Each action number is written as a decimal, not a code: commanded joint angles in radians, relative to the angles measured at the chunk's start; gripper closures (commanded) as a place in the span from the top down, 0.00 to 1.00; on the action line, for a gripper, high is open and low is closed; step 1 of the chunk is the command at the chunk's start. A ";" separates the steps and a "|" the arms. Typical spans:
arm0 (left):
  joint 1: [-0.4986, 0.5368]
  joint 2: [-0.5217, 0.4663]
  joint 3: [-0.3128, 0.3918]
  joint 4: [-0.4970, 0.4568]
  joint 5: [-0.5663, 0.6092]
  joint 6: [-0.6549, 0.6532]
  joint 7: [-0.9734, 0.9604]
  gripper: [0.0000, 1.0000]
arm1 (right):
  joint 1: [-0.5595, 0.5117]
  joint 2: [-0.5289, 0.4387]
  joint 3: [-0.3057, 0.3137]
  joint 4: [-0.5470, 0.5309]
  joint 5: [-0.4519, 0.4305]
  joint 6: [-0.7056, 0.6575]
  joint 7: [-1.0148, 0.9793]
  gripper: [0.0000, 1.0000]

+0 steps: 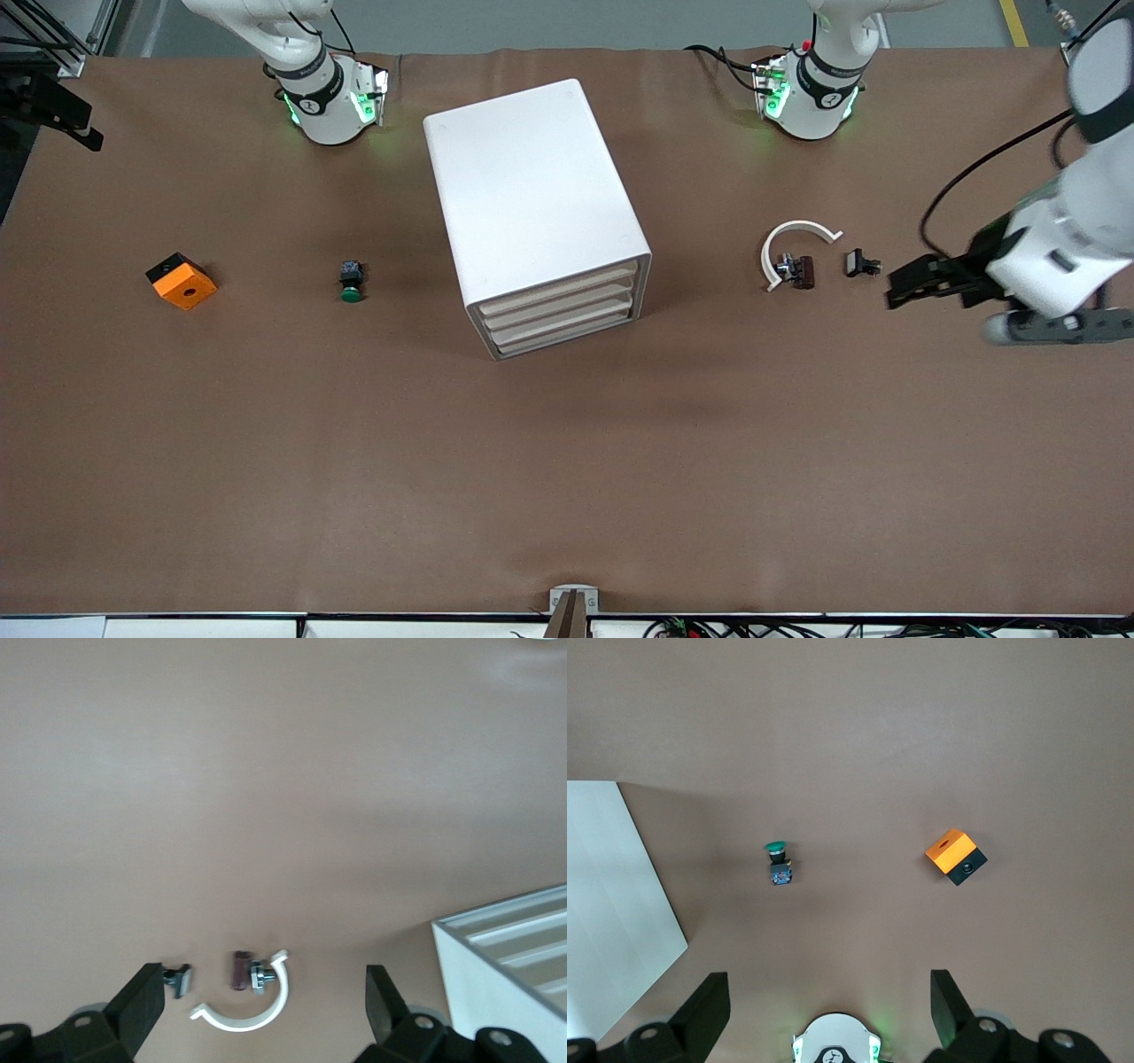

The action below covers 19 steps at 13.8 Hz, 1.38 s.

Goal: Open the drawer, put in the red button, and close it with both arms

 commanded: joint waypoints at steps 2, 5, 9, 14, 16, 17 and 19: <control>0.105 -0.155 -0.011 -0.143 0.038 0.013 0.155 1.00 | 0.019 -0.026 -0.010 -0.024 0.017 0.021 -0.002 1.00; 0.159 -0.256 -0.008 -0.234 0.029 0.038 0.261 1.00 | 0.015 -0.029 -0.013 -0.027 0.017 0.017 -0.002 1.00; 0.165 -0.258 -0.008 -0.214 0.032 0.021 0.277 1.00 | 0.015 -0.028 -0.015 -0.029 0.017 0.021 -0.002 1.00; 0.193 -0.175 -0.003 -0.159 0.040 0.025 0.291 1.00 | 0.015 -0.026 -0.013 -0.027 0.017 0.032 -0.002 1.00; 0.179 -0.174 -0.006 -0.151 0.040 0.028 0.289 1.00 | 0.016 -0.030 -0.013 -0.027 0.017 0.026 -0.002 1.00; 0.176 -0.174 -0.015 -0.141 0.044 0.030 0.285 1.00 | 0.016 -0.030 -0.013 -0.027 0.017 0.026 -0.002 1.00; 0.176 -0.174 -0.017 -0.130 0.044 0.030 0.286 1.00 | 0.019 -0.030 -0.011 -0.027 0.017 0.029 -0.002 1.00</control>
